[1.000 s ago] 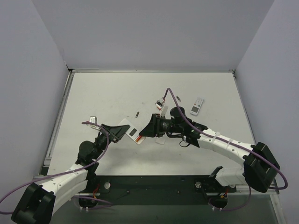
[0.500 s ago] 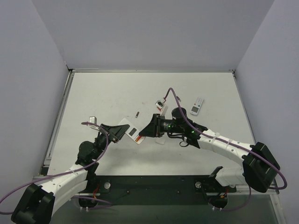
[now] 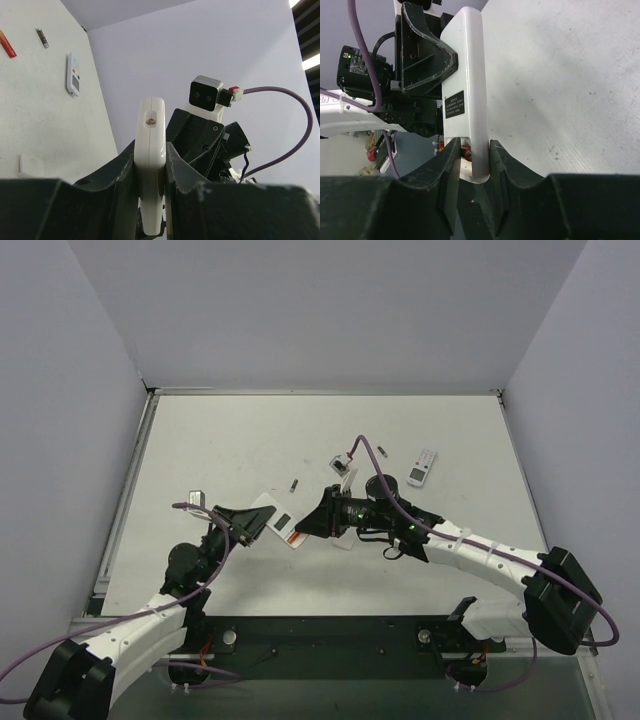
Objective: Load the batteries into the remote control
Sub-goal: Load the battery into the remote control, then pick up the battery from the center of the board.
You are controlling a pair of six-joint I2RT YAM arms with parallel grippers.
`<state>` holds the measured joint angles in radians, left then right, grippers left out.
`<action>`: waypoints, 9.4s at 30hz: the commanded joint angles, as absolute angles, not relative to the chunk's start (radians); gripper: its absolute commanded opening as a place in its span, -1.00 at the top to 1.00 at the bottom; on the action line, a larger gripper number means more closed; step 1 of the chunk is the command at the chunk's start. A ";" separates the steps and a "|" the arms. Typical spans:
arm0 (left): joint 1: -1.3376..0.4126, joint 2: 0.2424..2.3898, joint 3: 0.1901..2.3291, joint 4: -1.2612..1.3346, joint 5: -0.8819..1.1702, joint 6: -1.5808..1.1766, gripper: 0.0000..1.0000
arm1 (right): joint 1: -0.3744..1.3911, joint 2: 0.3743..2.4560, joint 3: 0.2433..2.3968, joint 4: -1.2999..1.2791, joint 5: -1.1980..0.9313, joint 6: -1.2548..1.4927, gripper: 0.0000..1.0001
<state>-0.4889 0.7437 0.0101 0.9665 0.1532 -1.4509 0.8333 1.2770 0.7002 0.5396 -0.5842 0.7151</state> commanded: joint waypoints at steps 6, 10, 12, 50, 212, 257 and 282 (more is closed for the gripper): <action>-0.489 0.677 -0.089 1.092 0.077 -1.496 1.00 | 0.856 1.250 0.687 0.500 -0.595 0.669 0.50; -0.491 0.661 -0.087 1.082 0.074 -1.489 1.00 | 0.848 1.236 0.683 0.500 -0.589 0.684 0.51; -0.489 0.654 -0.087 1.075 0.075 -1.486 1.00 | 0.844 1.224 0.677 0.503 -0.584 0.690 0.47; -0.489 0.703 -0.028 1.037 0.161 -1.397 1.00 | 0.844 1.227 0.834 0.330 -0.518 0.580 0.70; -0.454 0.588 -0.084 0.606 0.115 -1.131 1.00 | 0.492 2.127 1.586 -0.233 -0.163 0.084 0.27; -0.446 0.600 -0.063 0.612 0.121 -1.120 1.00 | 0.641 1.664 0.950 -0.408 0.049 0.351 0.68; -0.446 0.600 -0.067 0.607 0.118 -1.135 1.00 | 0.680 1.652 0.856 -0.290 0.097 0.416 0.56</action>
